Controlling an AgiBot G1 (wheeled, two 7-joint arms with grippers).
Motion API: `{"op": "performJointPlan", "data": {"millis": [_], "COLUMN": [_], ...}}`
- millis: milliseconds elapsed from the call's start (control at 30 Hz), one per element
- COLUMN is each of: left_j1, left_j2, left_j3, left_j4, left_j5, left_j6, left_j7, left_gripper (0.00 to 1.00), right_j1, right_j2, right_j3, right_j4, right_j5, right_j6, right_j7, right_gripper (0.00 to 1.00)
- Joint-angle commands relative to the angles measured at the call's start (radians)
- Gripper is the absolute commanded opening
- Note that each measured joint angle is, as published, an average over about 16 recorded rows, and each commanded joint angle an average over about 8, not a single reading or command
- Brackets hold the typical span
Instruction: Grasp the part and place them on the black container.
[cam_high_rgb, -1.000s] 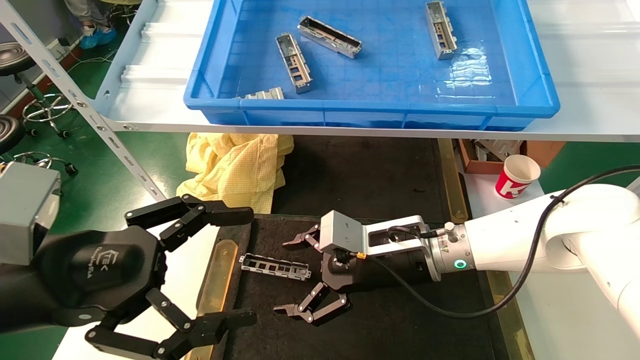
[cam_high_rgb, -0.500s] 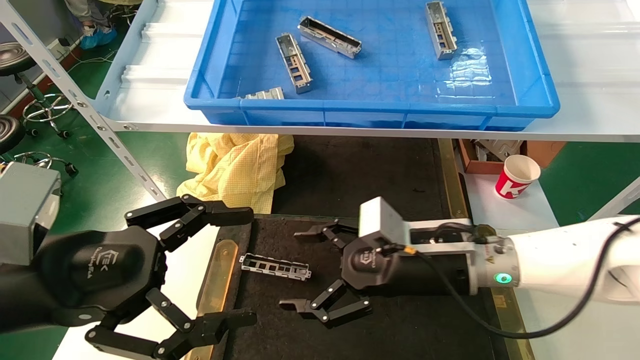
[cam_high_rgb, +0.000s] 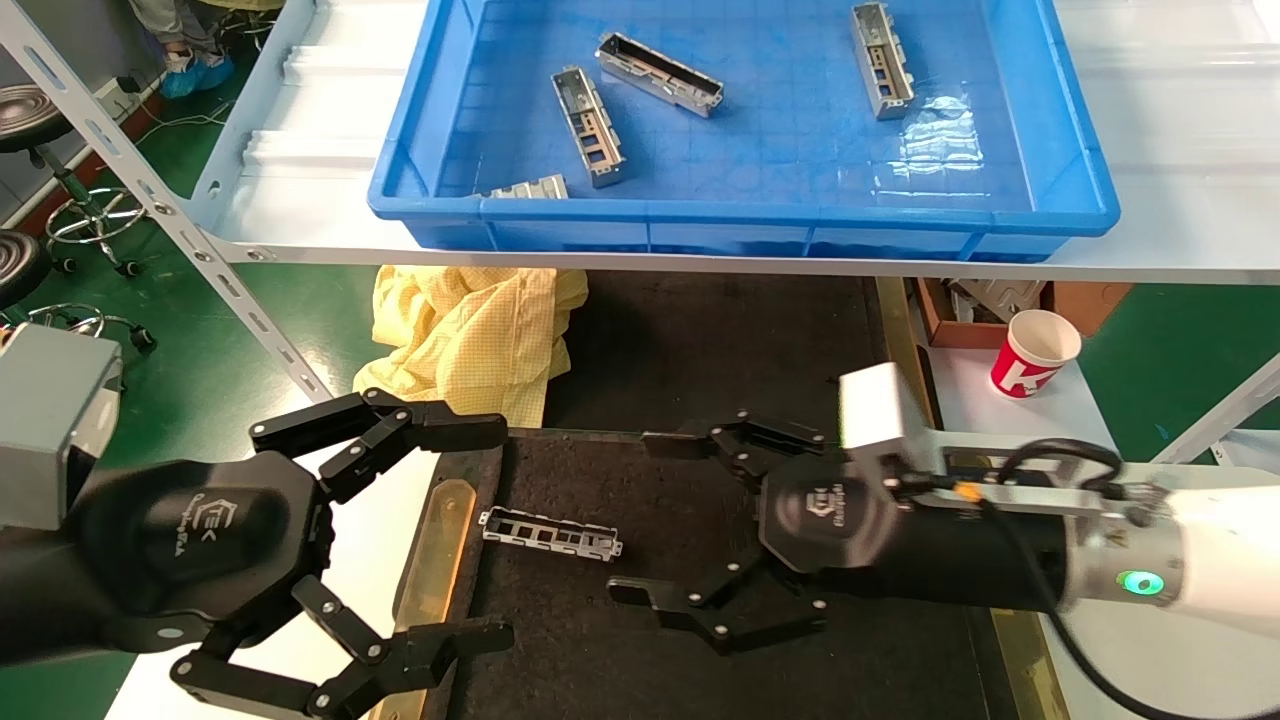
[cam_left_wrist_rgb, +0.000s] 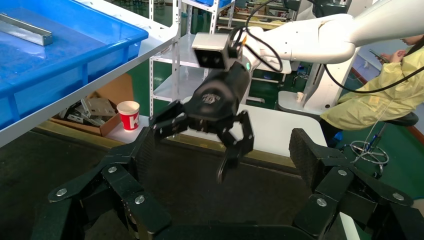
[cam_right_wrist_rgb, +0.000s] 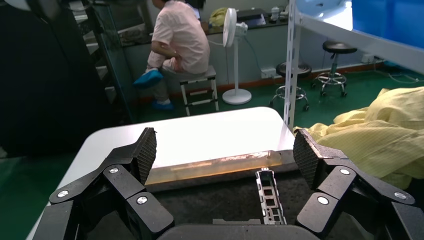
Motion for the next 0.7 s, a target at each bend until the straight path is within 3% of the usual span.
{"op": "performJointPlan", "data": {"millis": [33,700], "left_j1": [0.000,0.000], "left_j2": [0.000,0.000], "left_j3": [0.000,0.000], "left_j4": [0.000,0.000], "left_j5": [0.000,0.000], "left_j6": [0.000,0.000], "left_j7": [0.000,0.000], "left_gripper": [1.00,1.00], "right_j1": [-0.018,-0.195], "right_j2": [0.022,0.244], "right_j3": [0.028,0.311], "right_j4": [0.033,0.369], "right_j5": [0.003,0.032], "right_j6": [-0.002,-0.023], "right_j7": [0.018,0.200], "right_gripper": [1.00,1.00]}}
